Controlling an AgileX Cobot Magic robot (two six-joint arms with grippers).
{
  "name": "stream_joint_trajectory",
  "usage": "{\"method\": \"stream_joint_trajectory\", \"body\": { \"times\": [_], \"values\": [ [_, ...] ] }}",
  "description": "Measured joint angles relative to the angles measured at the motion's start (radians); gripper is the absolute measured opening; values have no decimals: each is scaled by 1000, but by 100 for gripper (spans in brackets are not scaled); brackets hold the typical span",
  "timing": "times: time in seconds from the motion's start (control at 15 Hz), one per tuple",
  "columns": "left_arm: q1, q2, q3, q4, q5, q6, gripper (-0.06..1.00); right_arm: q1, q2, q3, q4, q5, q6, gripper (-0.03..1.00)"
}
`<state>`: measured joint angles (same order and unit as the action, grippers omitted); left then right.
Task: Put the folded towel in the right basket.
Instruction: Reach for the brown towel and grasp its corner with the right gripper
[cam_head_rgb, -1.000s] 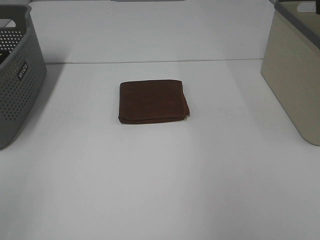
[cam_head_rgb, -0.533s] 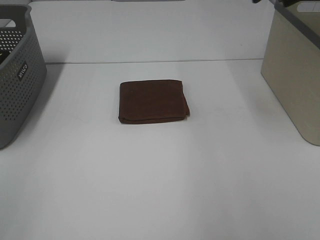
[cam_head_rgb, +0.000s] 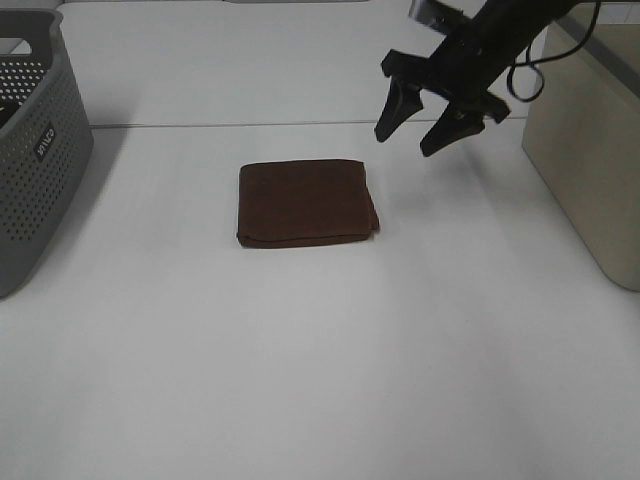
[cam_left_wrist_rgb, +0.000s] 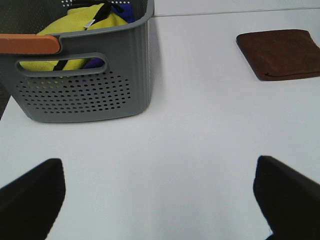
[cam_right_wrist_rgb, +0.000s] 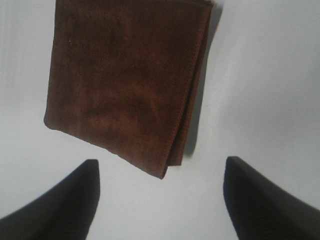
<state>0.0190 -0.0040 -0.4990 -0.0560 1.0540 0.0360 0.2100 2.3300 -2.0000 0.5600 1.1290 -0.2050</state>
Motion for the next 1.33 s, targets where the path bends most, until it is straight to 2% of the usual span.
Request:
{"method": "stream_joint_trajectory", "body": {
  "times": [0.2, 0.47, 0.87, 1.13, 1.2, 1.33],
  "values": [
    [0, 0, 0, 0, 0, 0, 97, 0, 147, -109, 64, 44, -15, 67],
    [0, 0, 0, 0, 0, 0, 97, 0, 275, -238, 100, 81, -15, 67],
    [0, 0, 0, 0, 0, 0, 97, 0, 328, -258, 124, 86, -15, 67],
    [0, 0, 0, 0, 0, 0, 97, 24, 350, -259, 211, 61, -36, 66],
    [0, 0, 0, 0, 0, 0, 97, 31, 352, -259, 211, 55, -40, 64],
    [0, 0, 0, 0, 0, 0, 97, 47, 357, -259, 206, 27, -41, 46]
  ]
}}
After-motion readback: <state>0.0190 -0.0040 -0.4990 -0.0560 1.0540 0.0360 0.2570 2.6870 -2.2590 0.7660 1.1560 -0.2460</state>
